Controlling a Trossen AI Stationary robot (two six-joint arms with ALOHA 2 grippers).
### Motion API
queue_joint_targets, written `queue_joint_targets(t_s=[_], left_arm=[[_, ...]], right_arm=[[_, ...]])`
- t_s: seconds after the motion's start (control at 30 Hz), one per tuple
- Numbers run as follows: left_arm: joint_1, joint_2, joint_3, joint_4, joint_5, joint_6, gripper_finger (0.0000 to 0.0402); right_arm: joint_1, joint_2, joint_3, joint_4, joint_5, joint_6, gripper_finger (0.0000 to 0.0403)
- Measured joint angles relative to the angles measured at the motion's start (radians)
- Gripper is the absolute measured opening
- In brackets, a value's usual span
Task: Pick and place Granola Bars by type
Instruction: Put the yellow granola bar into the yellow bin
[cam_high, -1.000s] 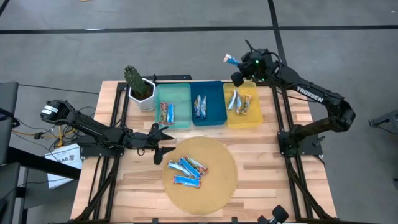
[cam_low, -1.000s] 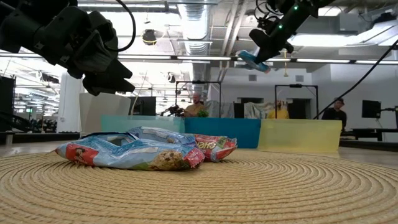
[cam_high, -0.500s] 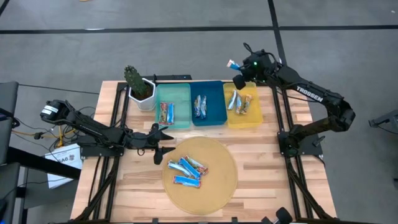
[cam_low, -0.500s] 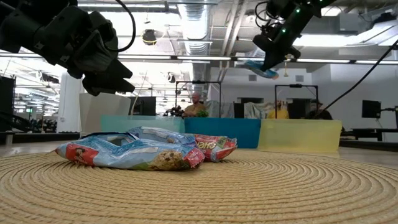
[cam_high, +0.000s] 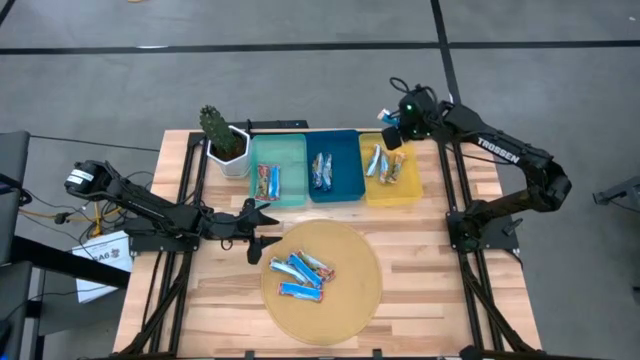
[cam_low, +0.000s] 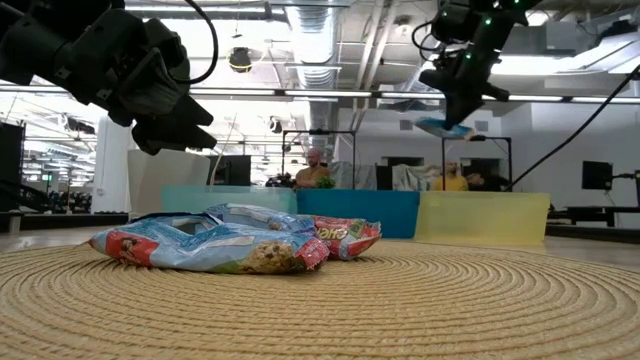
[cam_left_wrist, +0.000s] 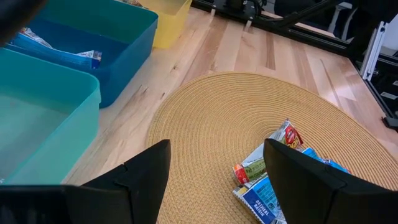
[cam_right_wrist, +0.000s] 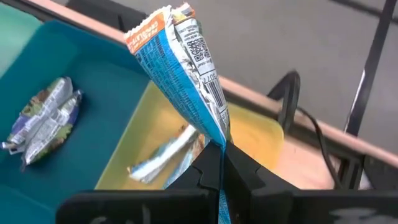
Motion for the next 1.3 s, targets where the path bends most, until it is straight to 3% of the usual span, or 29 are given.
queue_joint_targets(t_s=[0.33, 0.8, 1.3], left_arm=[[0.000, 0.000, 0.000, 0.000, 0.002, -0.027, 0.0249], [0.000, 0.000, 0.000, 0.000, 0.002, -0.035, 0.0249], [0.000, 0.000, 0.000, 0.000, 0.011, -0.035, 0.0249]], right_arm=[[0.001, 0.000, 0.000, -0.153, 0.000, 0.121, 0.0000], [0.003, 0.015, 0.000, -0.174, -0.005, 0.189, 0.0000], [0.036, 0.369, -0.001, -0.129, -0.008, 0.202, 0.0000]])
